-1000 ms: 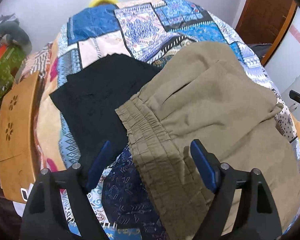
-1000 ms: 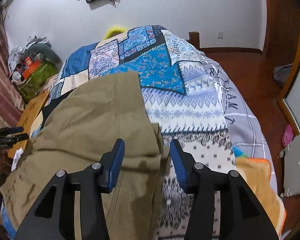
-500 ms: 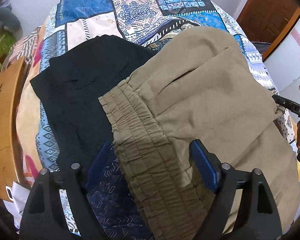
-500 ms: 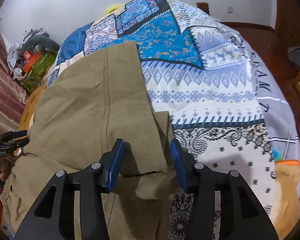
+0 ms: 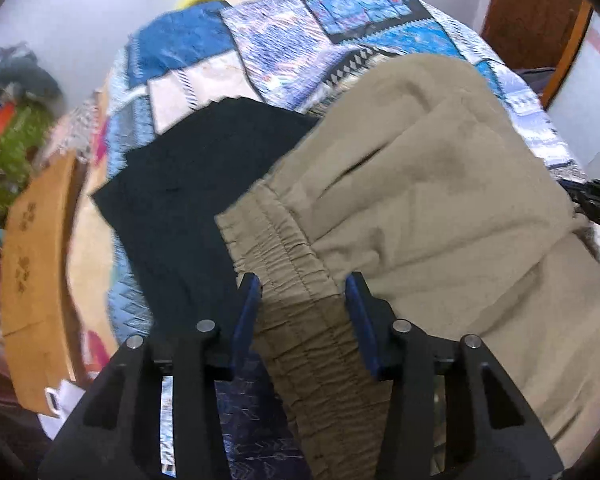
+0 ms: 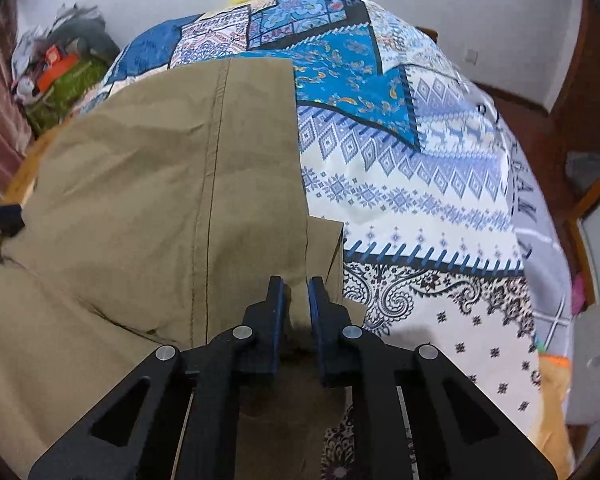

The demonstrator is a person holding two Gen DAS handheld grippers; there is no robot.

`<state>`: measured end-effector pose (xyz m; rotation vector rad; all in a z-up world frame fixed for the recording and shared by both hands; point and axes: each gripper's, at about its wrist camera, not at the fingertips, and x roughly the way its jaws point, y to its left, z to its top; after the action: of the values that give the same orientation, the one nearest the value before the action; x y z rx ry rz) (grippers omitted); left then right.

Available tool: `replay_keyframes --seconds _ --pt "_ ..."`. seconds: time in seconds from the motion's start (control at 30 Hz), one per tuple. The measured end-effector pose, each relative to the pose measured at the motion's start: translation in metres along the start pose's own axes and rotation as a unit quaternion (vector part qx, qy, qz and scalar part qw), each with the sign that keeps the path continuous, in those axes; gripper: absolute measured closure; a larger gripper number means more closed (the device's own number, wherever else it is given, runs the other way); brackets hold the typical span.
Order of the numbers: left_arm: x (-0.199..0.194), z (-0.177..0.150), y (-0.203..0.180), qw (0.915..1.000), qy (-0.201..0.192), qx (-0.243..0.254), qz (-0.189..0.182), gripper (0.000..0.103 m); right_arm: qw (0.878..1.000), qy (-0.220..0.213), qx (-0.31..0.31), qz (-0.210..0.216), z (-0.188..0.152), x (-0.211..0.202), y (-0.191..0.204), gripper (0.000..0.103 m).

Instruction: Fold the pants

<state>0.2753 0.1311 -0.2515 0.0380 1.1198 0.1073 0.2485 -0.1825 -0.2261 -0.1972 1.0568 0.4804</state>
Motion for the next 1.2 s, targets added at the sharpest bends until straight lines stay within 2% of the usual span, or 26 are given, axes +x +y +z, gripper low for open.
replay_keyframes --seconds 0.13,0.3,0.43,0.5,0.57,0.63,0.8,0.83,1.0,1.2 --pt "0.009 0.002 0.009 0.9990 0.018 -0.039 -0.012 0.056 1.000 0.028 -0.001 0.003 -0.002 0.015 0.000 0.093" --pt "0.008 0.000 0.010 0.9990 0.016 -0.036 -0.021 0.051 0.999 0.046 0.002 0.002 0.003 0.016 0.000 0.092" --pt "-0.004 0.002 0.024 0.9952 0.035 -0.064 -0.065 0.038 0.998 0.057 0.010 0.005 0.010 0.007 -0.005 0.087" --pt "-0.011 0.005 0.031 0.9943 0.028 -0.075 -0.071 0.033 0.998 0.056 0.012 0.010 0.013 0.002 -0.005 0.081" --pt "-0.020 0.010 0.040 0.9948 0.013 -0.083 -0.058 0.028 0.999 0.042 0.015 0.016 0.018 -0.009 -0.004 0.072" --pt "-0.025 0.016 0.050 0.9945 -0.002 -0.094 -0.047 0.025 1.000 0.018 0.012 0.022 0.025 -0.024 -0.002 0.057" --pt "-0.020 0.036 0.070 0.9924 -0.006 -0.116 -0.041 0.019 0.999 -0.040 0.006 0.027 0.052 -0.051 0.006 0.042" --pt "-0.015 0.041 0.072 0.9919 -0.003 -0.118 -0.049 0.016 0.998 -0.050 0.006 0.028 0.059 -0.054 0.008 0.042" --pt "0.018 0.058 0.078 0.9890 0.021 -0.131 -0.065 0.016 0.997 -0.080 0.000 0.015 0.091 -0.048 0.008 0.040" --pt "0.058 0.063 0.078 0.9868 0.054 -0.135 -0.070 0.016 0.997 -0.070 0.021 0.019 0.122 -0.012 0.000 0.040"
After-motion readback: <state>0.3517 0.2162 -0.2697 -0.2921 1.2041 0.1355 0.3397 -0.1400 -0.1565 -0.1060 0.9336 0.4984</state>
